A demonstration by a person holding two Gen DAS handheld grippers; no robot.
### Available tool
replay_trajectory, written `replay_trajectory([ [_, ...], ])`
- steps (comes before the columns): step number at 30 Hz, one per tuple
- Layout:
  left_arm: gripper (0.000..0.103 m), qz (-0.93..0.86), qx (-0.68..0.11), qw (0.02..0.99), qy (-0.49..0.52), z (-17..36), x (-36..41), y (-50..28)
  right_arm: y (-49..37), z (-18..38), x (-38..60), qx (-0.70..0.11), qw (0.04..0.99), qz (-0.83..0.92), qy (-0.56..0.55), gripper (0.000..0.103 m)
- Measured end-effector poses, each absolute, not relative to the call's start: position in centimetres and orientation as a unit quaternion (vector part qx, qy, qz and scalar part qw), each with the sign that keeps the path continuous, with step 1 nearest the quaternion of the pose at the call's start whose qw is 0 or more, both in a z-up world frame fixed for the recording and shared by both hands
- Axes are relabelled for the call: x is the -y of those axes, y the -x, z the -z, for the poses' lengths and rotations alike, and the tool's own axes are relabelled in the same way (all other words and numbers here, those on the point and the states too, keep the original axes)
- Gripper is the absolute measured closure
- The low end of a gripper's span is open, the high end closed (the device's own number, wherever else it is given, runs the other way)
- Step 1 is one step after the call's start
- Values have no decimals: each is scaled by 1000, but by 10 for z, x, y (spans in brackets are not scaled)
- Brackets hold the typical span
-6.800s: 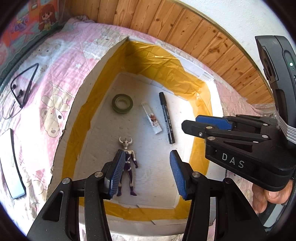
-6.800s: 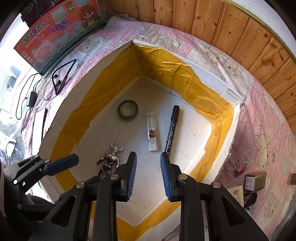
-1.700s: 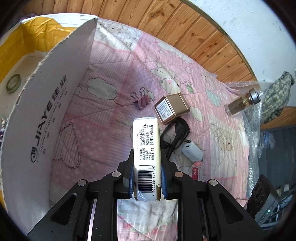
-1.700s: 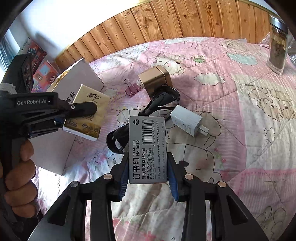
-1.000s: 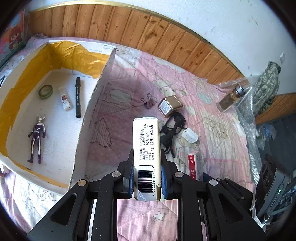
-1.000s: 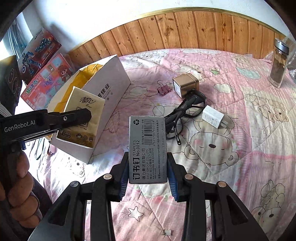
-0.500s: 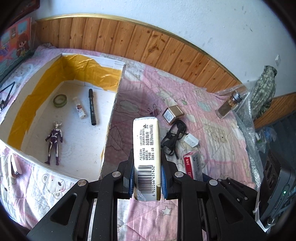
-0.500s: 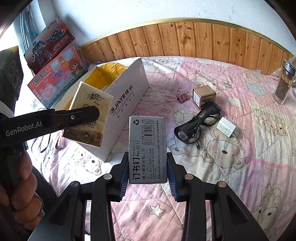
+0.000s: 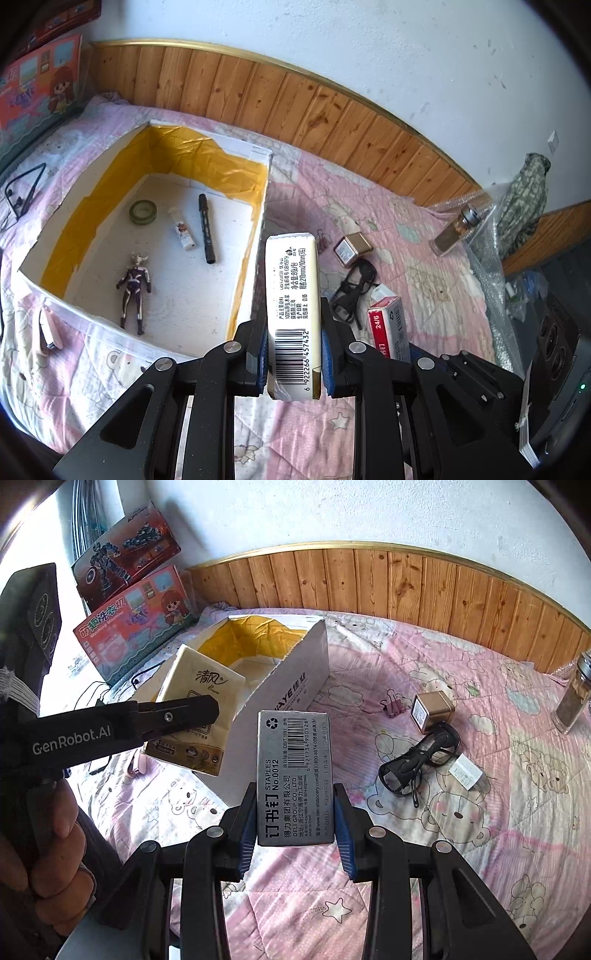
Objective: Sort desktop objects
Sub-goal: 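Carry the tissue pack in left tool and staples box in right tool over the box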
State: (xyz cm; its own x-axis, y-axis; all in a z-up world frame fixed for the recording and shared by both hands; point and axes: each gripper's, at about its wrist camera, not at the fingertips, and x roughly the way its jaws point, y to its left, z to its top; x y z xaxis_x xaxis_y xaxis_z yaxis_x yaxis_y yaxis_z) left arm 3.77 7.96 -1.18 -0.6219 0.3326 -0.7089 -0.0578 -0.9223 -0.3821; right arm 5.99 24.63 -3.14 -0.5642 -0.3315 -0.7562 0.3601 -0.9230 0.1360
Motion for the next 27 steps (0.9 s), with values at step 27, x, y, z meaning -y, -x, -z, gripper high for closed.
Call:
replay_trajectory([
  [27, 80, -890, 197, 81, 404, 6, -24, -32, -43, -3, -182, -80, 233, 883, -399, 64],
])
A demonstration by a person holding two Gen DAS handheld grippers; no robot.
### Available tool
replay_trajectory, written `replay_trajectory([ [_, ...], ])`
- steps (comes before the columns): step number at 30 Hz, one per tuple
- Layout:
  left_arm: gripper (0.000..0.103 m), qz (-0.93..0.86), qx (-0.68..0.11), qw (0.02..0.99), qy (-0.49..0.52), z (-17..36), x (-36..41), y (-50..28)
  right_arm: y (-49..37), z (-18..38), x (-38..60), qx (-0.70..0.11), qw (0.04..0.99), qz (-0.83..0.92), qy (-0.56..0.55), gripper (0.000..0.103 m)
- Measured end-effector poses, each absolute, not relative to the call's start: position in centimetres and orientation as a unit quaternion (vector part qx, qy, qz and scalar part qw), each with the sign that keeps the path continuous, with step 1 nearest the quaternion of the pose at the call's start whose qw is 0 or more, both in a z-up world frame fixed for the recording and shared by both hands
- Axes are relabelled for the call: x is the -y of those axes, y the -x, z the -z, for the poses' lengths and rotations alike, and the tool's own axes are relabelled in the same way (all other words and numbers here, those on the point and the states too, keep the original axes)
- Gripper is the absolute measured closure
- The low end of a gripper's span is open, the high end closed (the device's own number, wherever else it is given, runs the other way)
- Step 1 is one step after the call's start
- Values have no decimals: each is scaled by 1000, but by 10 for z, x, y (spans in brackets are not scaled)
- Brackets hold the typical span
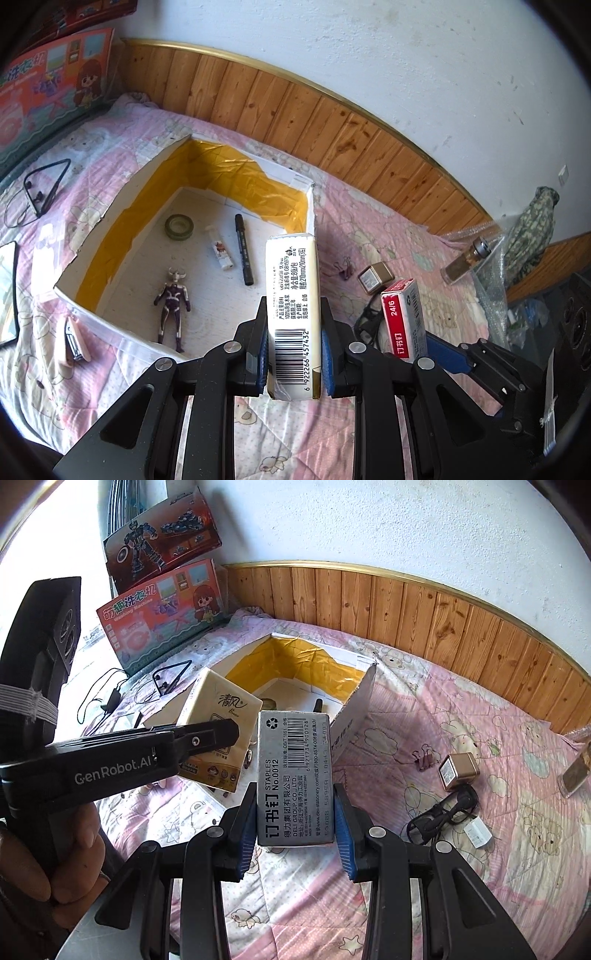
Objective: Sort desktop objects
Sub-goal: 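Carry the tissue pack in left tool and staples box in right tool over the box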
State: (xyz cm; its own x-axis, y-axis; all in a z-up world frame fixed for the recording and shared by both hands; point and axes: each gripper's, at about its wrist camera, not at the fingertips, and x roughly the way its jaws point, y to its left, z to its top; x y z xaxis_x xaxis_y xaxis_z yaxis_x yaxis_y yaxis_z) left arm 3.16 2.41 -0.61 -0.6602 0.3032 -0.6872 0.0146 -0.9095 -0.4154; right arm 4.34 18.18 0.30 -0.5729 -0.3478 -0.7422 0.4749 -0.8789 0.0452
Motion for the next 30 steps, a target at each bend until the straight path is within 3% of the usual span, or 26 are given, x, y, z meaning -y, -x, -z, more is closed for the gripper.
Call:
replay_trajectory([
  [30, 80, -861, 218, 58, 456, 33, 18, 16, 21, -11, -136, -118, 253, 866, -416, 64],
])
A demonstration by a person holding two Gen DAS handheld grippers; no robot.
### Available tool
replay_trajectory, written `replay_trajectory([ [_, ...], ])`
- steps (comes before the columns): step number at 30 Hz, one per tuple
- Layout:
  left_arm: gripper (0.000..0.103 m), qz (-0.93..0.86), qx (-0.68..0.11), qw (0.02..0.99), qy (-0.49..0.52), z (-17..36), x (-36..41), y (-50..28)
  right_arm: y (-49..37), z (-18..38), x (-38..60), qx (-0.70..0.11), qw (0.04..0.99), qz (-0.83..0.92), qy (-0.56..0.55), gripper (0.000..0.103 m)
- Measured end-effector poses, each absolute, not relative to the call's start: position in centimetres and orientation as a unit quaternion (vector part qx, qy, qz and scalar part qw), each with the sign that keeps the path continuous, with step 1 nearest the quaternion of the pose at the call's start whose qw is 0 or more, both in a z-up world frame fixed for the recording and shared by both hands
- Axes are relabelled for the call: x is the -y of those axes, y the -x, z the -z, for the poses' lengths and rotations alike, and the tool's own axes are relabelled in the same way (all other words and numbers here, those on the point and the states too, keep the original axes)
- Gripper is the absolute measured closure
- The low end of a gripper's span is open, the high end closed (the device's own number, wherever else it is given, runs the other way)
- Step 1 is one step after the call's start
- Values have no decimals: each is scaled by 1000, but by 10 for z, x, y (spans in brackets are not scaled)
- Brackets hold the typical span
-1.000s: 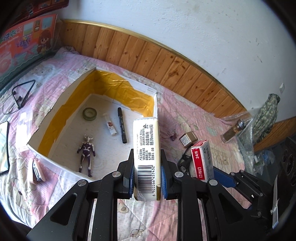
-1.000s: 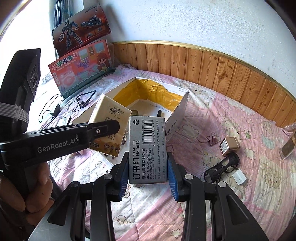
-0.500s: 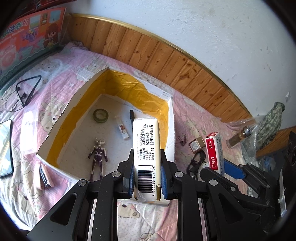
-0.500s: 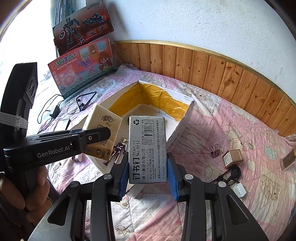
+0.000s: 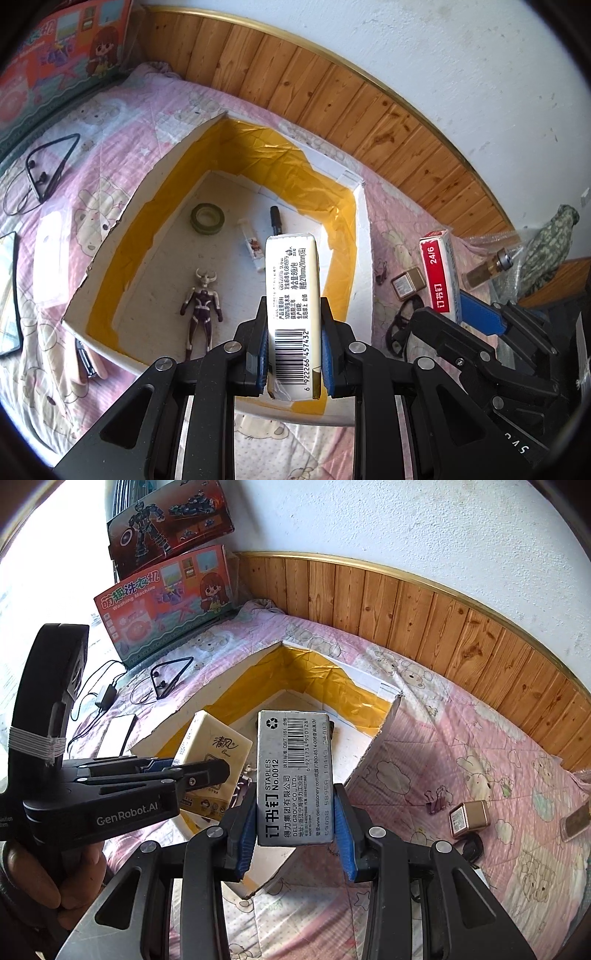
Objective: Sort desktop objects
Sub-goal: 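Carry the tissue pack in left tool and staples box in right tool over the box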
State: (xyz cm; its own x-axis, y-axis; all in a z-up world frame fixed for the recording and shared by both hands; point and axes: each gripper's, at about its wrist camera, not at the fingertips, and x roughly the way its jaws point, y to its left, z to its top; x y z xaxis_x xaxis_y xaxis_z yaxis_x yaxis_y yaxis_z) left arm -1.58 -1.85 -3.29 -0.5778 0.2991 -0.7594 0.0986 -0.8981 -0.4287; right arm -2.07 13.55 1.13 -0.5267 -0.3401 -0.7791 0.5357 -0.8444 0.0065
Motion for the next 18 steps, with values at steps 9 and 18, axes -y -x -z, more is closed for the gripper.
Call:
replay_trajectory([
  [9, 80, -850, 222, 57, 474, 43, 20, 27, 43, -9, -128, -125, 255, 860, -424, 64],
  [18, 80, -842, 224, 57, 487, 51, 20, 38, 64, -3, -123, -132, 253, 853, -436, 64],
])
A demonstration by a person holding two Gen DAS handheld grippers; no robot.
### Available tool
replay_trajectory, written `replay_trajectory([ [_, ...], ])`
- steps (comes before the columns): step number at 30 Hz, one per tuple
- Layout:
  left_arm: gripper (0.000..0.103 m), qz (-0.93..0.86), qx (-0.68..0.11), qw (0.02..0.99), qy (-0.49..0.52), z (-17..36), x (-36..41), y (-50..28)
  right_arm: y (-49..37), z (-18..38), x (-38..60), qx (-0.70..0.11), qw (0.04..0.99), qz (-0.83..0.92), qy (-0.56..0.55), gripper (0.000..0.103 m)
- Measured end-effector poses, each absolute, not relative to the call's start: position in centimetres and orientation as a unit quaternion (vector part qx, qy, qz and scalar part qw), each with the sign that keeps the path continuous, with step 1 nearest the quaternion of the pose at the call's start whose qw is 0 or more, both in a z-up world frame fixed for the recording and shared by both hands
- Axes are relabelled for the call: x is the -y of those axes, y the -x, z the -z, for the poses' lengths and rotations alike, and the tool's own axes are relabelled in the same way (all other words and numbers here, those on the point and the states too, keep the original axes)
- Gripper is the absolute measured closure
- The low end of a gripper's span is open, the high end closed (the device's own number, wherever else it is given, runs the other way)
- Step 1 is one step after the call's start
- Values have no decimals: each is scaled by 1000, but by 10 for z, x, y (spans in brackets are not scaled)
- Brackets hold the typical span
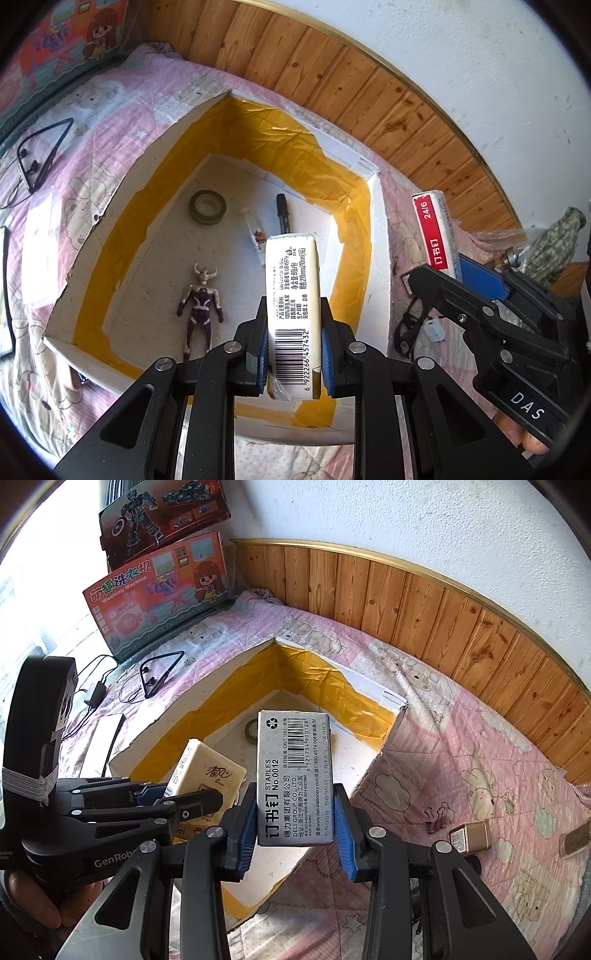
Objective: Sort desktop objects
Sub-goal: 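Carry the tissue pack in left tool and staples box in right tool over the box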
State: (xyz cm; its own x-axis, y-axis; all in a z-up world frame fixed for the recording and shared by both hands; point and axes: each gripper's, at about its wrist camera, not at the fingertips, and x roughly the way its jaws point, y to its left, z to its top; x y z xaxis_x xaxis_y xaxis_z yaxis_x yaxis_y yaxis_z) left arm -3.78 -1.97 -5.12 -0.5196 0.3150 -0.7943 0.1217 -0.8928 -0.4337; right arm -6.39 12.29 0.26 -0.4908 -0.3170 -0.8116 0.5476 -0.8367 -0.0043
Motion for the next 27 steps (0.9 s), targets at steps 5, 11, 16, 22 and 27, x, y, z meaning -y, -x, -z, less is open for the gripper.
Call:
replay_trajectory([
  [5, 80, -839, 224, 57, 492, 56, 18, 42, 74, 1, -117, -144, 252, 850, -441, 64],
  [11, 80, -838, 223, 56, 495, 59, 18, 44, 85, 7, -109, -162, 251, 844, -444, 64],
  [16, 80, -835, 222, 54, 500, 62, 17, 46, 93, 13, -103, -172, 250, 840, -450, 64],
  [22, 80, -833, 219, 54, 505, 66, 16, 47, 103, 19, -98, -186, 246, 835, -455, 64],
  [27, 80, -831, 215, 54, 511, 68, 13, 49, 110, 23, -95, -196, 244, 832, -459, 64],
])
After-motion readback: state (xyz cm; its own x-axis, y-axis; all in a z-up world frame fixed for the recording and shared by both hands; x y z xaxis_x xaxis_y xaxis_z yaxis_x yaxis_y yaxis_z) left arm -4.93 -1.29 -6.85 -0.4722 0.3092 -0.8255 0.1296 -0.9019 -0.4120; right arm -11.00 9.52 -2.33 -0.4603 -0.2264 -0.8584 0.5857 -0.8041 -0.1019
